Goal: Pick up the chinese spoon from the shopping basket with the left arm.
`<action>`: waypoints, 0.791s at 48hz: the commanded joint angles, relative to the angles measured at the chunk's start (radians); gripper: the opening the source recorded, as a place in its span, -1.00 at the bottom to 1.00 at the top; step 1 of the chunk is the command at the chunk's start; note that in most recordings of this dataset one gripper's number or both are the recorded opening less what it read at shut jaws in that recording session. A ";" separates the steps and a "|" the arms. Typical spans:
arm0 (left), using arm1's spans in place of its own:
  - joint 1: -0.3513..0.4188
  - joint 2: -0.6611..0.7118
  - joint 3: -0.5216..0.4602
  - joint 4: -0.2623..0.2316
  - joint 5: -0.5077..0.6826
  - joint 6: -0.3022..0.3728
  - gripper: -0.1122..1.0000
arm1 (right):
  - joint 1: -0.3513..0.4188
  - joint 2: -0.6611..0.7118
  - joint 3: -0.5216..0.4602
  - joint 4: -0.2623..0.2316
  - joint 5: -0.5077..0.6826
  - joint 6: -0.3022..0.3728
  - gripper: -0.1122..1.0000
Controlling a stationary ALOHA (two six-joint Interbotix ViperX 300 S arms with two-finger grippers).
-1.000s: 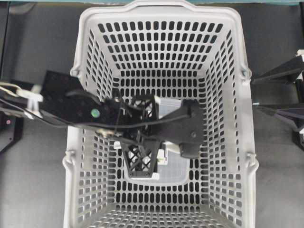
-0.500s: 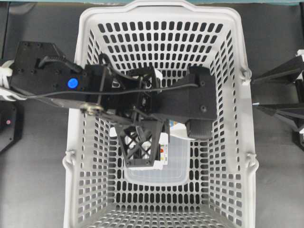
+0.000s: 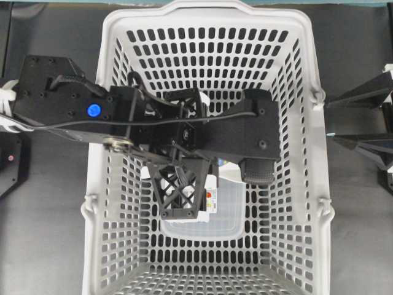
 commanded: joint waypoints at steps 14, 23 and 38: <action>-0.015 -0.021 -0.021 0.003 -0.005 -0.006 -0.54 | -0.002 0.002 -0.009 0.002 -0.008 0.002 0.41; -0.021 -0.015 -0.025 0.003 -0.011 0.000 -0.54 | -0.002 0.002 -0.005 0.002 -0.008 0.002 0.41; -0.023 -0.009 -0.028 0.003 -0.044 -0.008 -0.54 | -0.002 0.002 -0.003 0.002 -0.009 0.002 0.41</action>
